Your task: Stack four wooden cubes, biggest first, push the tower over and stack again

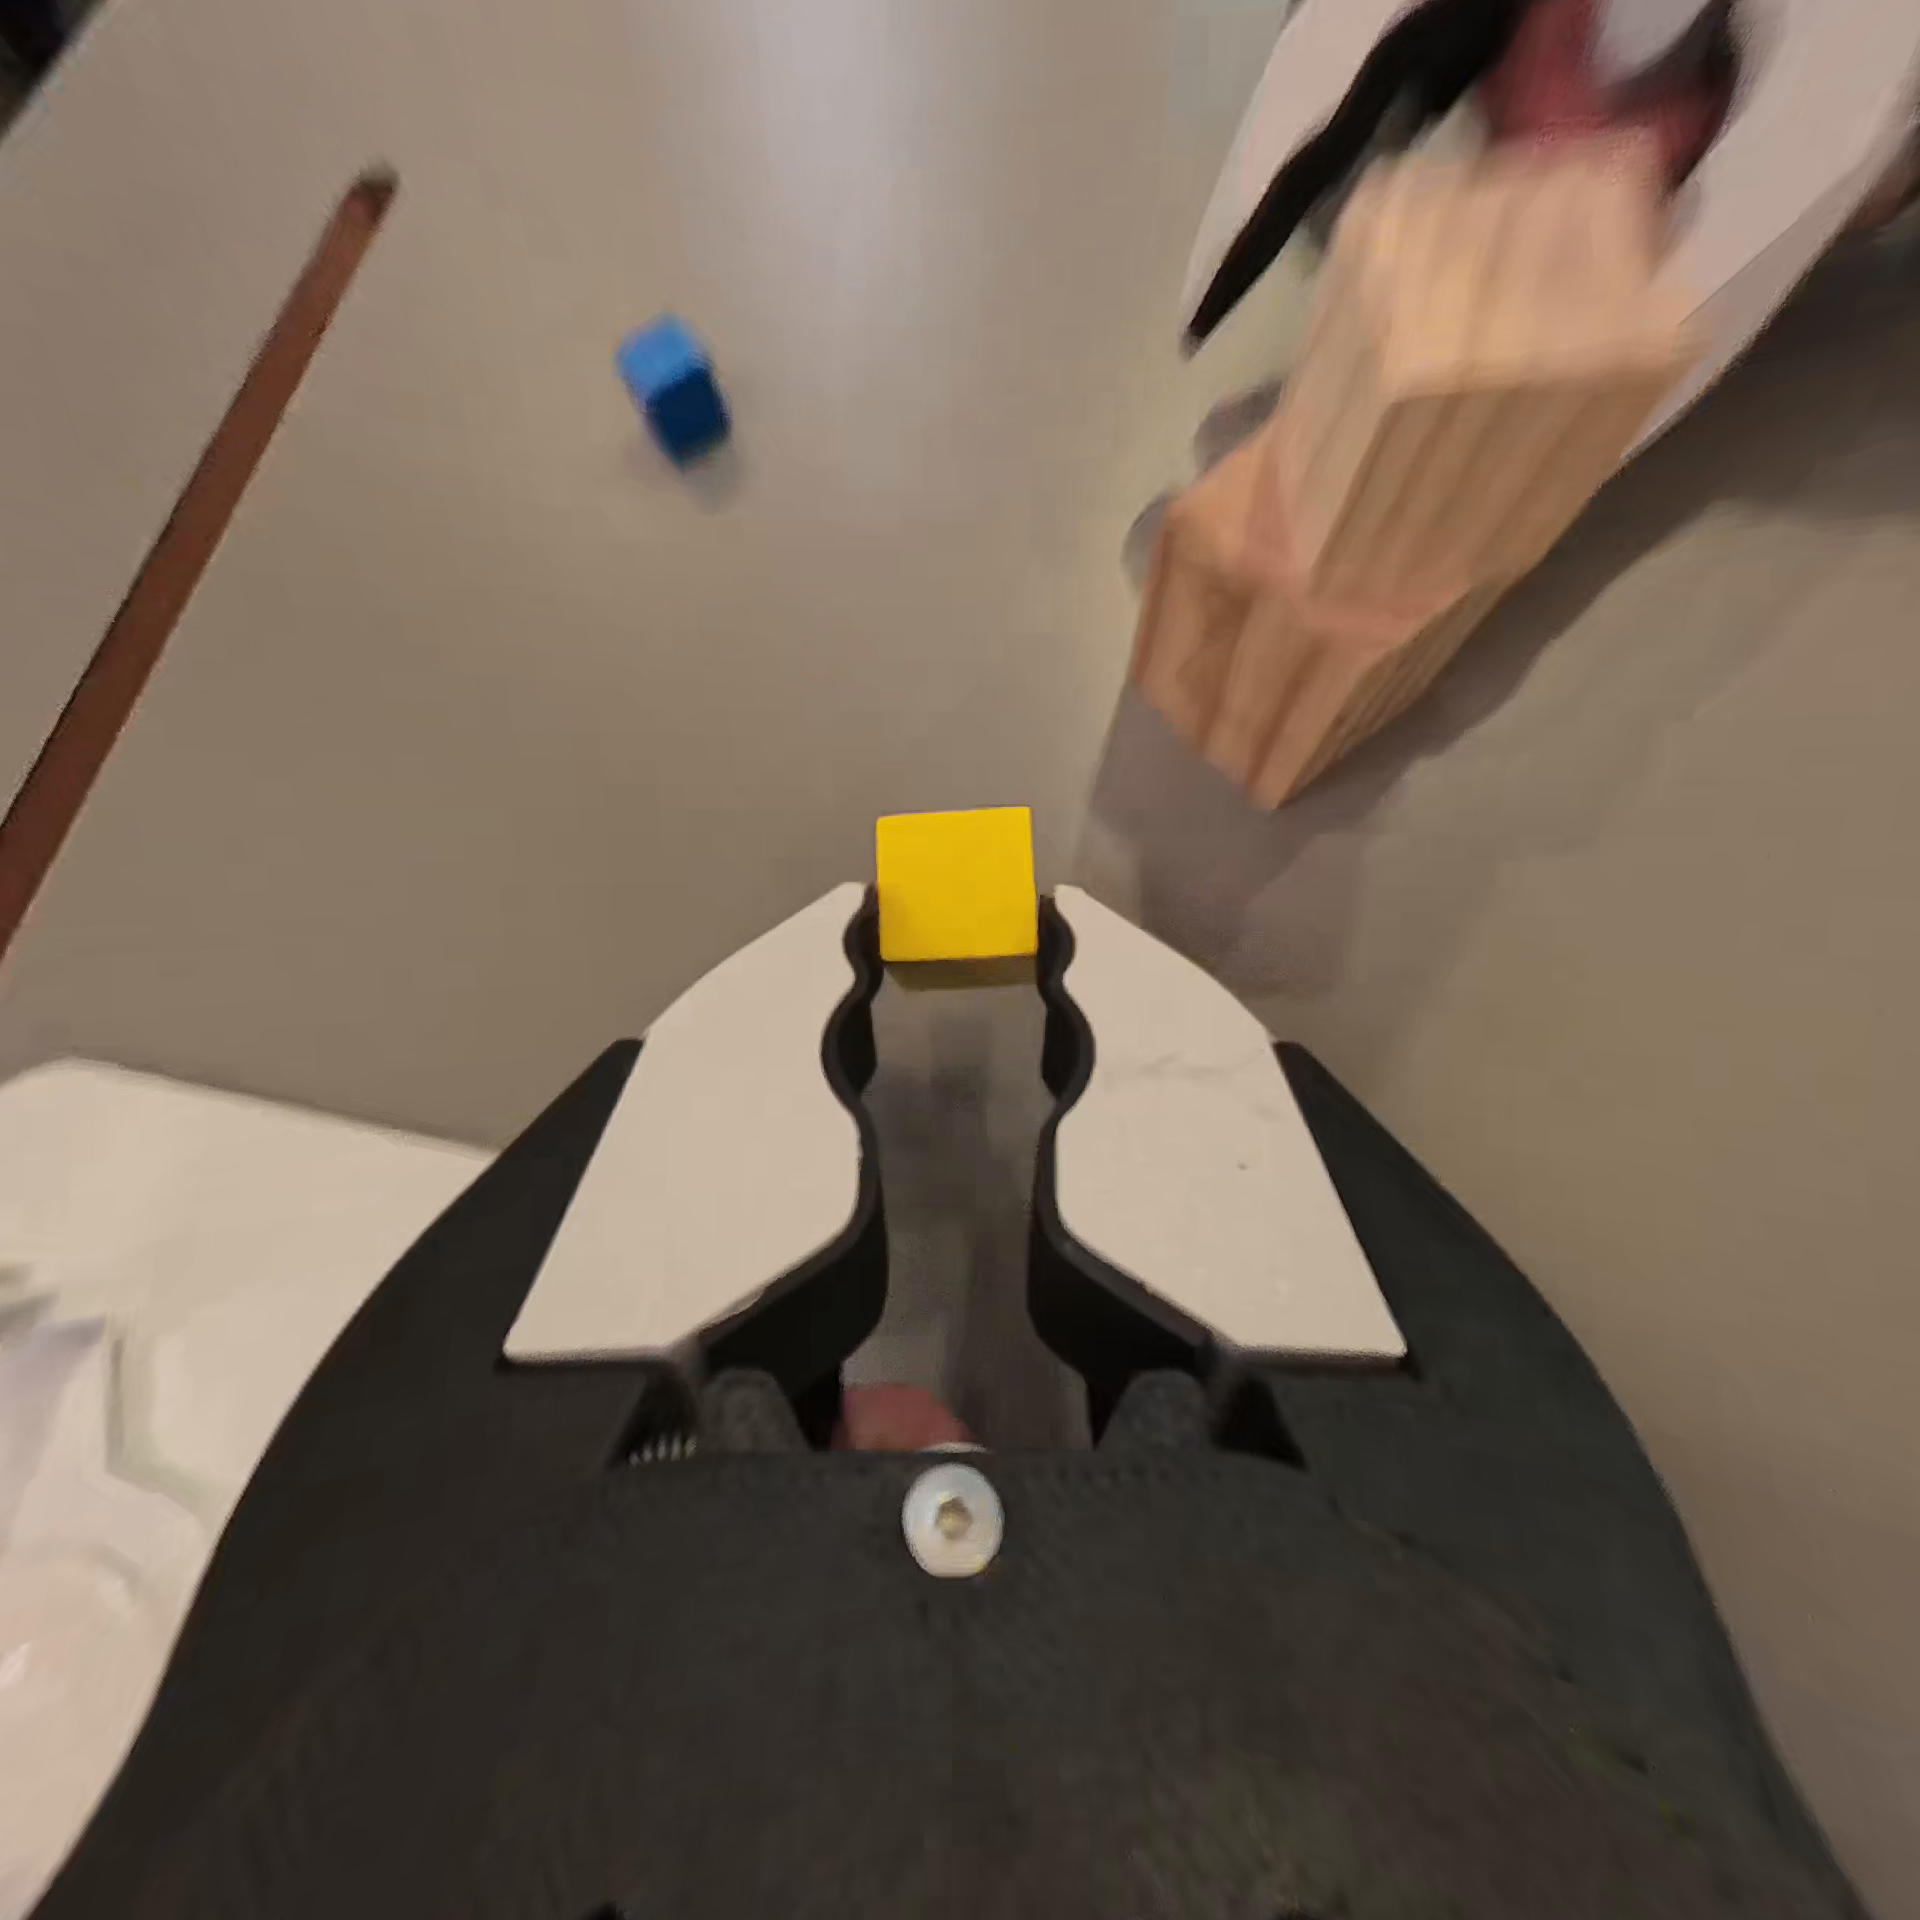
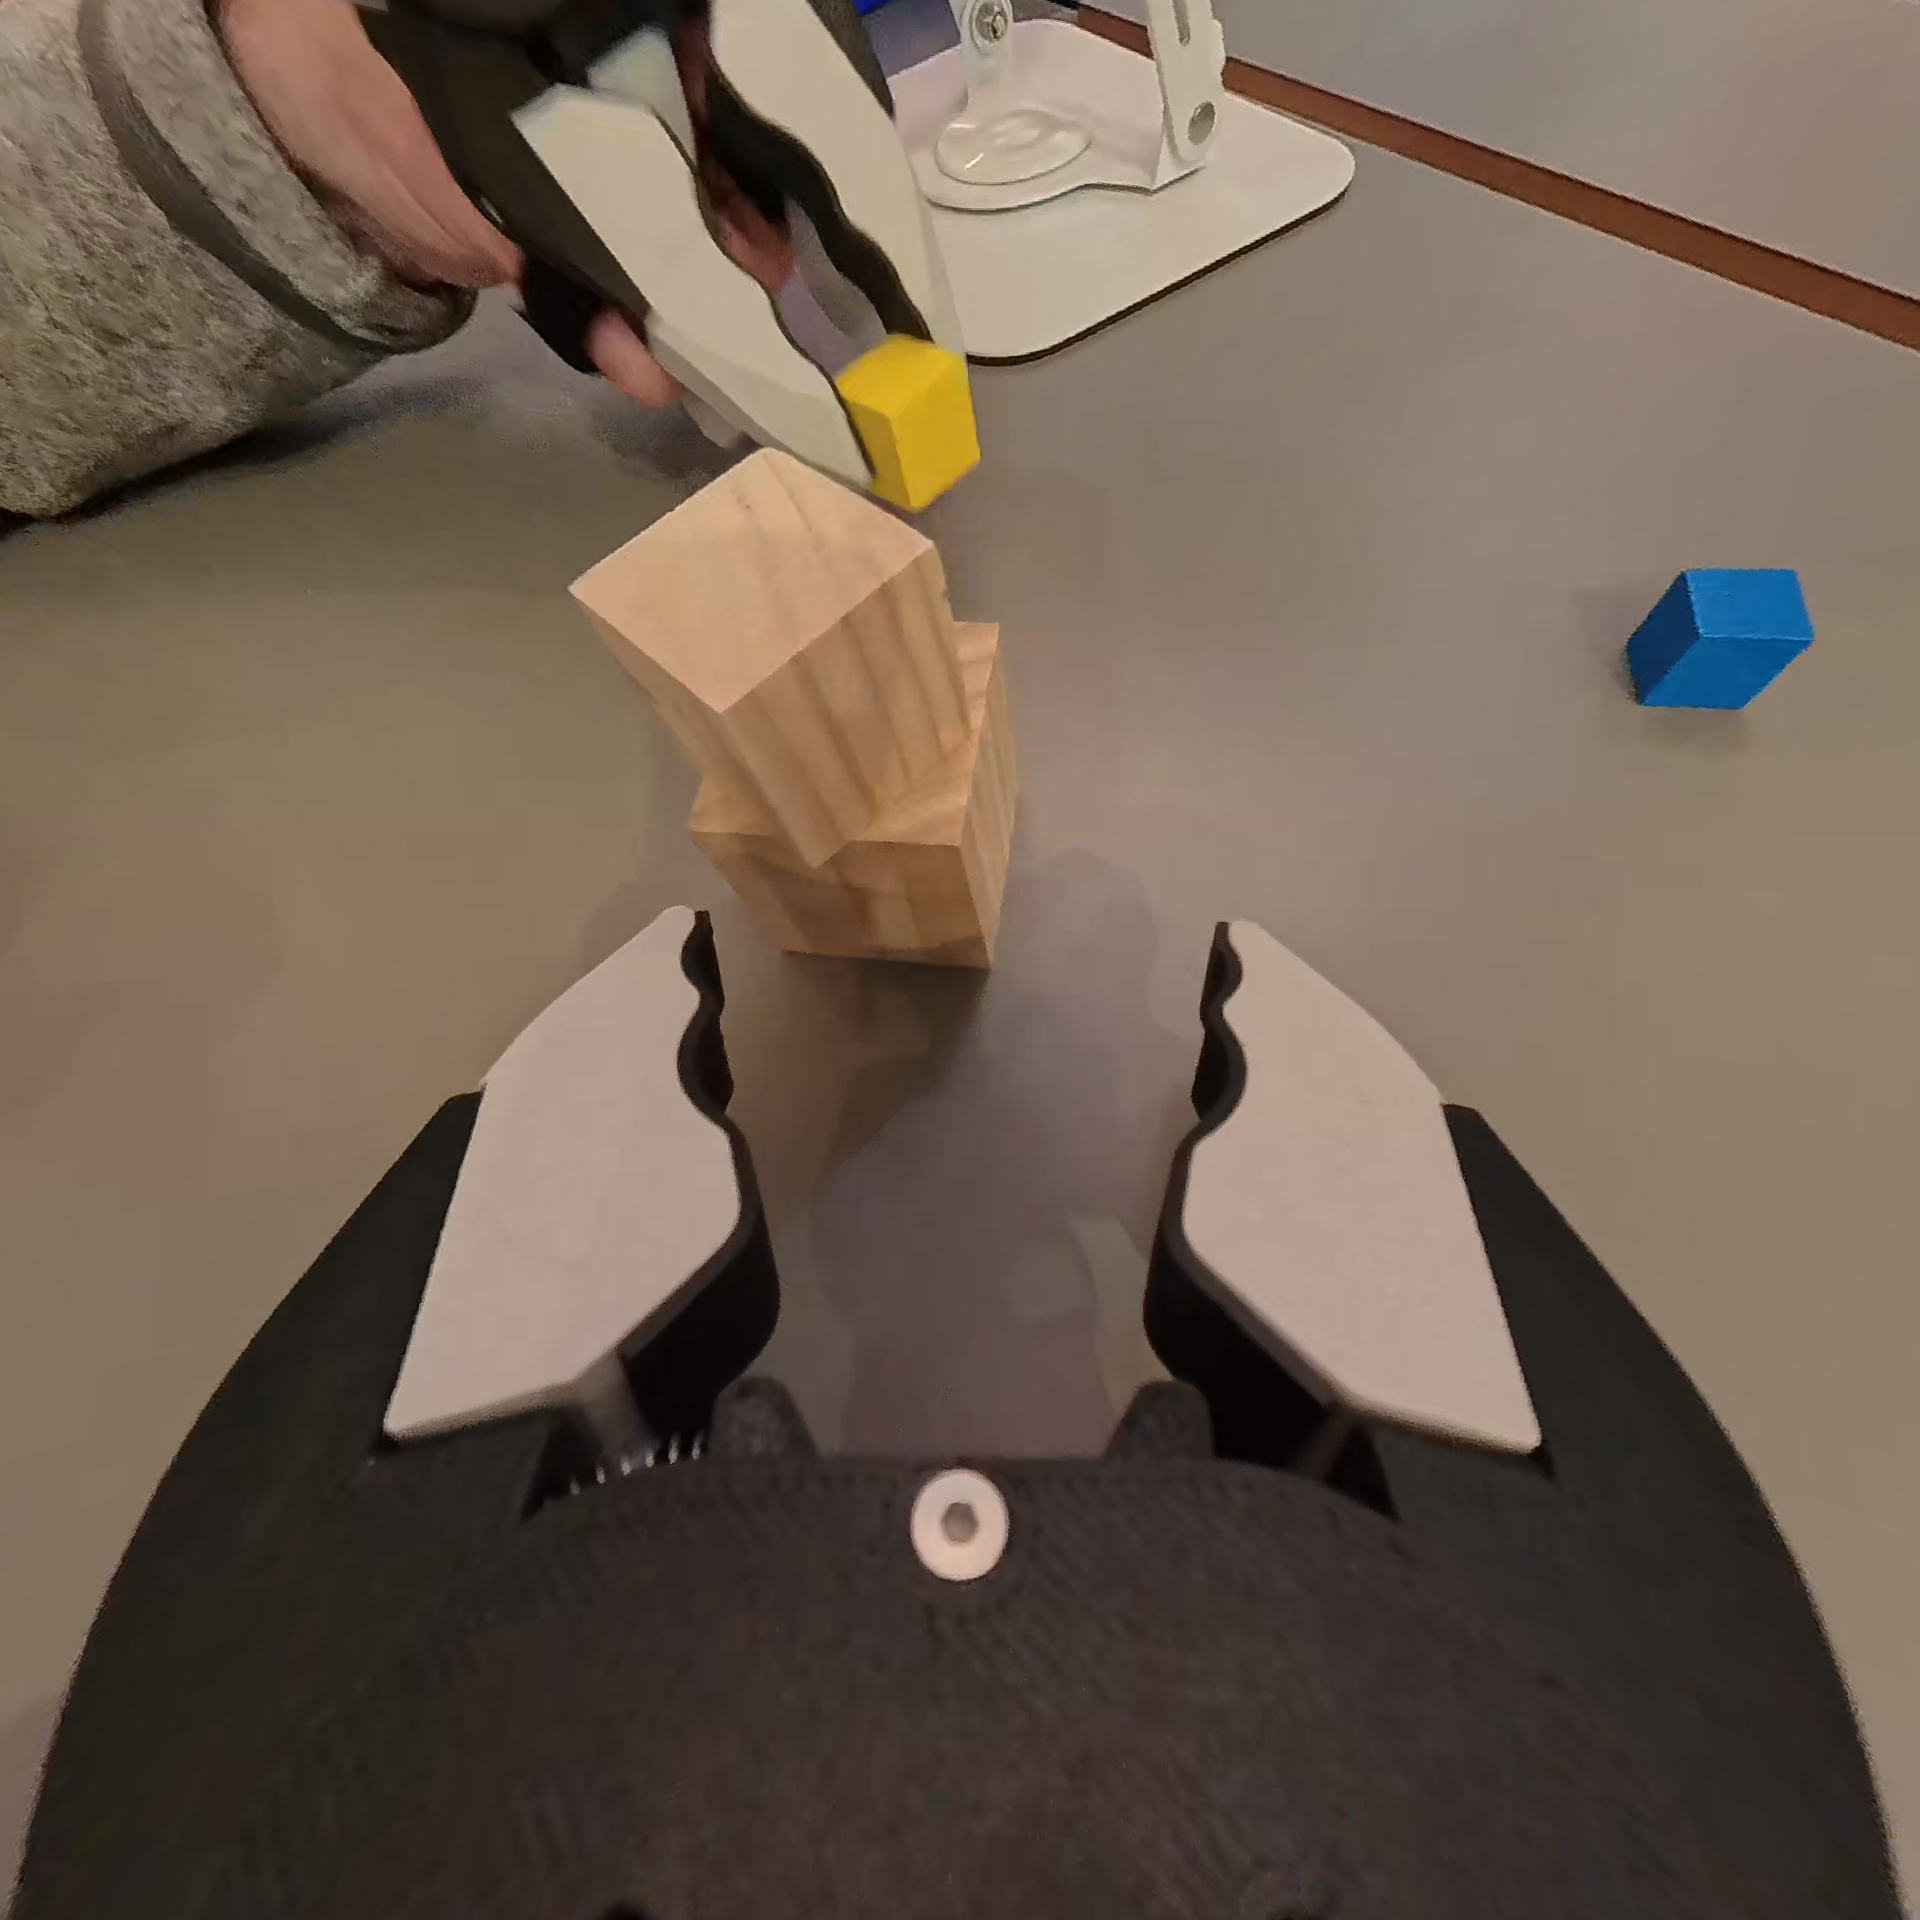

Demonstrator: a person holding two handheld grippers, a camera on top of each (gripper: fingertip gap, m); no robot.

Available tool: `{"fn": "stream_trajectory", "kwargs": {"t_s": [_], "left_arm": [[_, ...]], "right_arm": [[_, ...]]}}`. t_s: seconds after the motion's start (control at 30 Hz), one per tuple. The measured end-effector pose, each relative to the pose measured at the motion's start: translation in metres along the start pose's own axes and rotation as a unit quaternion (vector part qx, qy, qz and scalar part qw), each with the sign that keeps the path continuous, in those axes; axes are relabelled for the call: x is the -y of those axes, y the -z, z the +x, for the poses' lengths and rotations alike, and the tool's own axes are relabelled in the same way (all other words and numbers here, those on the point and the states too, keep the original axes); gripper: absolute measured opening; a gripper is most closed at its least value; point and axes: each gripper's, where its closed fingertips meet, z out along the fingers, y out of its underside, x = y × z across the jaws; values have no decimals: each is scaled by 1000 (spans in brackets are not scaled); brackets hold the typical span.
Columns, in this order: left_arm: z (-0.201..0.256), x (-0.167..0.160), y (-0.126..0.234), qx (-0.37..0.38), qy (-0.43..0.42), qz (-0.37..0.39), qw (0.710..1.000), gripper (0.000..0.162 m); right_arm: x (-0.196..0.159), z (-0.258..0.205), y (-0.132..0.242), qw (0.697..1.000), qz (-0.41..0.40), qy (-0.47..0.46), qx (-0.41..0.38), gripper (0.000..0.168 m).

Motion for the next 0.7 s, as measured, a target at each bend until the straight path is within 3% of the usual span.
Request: {"fn": "stream_trajectory", "kwargs": {"t_s": [0.03,0.17,0.27,0.4,0.53,0.7], "left_arm": [[8,19,4,-20,5,28,999,28],[46,84,9,-71,-35,74,994,28],[69,105,-2,-86,-71,53,992,28],[79,98,-21,-103,-78,1,992,28],[67,97,-14,-81,-74,2,994,63],[43,89,24,-54,-48,36,997,59]], "right_arm": [[0,1,1,1000,1,-2,-1,89],[0,2,1,1000,3,-3,-2,88],[0,1,1,1000,2,-2,-2,88],[0,0,2,1000,4,-2,1,87],[3,2,5,1000,14,-5,5,88],[19,50,24,995,75,-54,-31,75]]}}
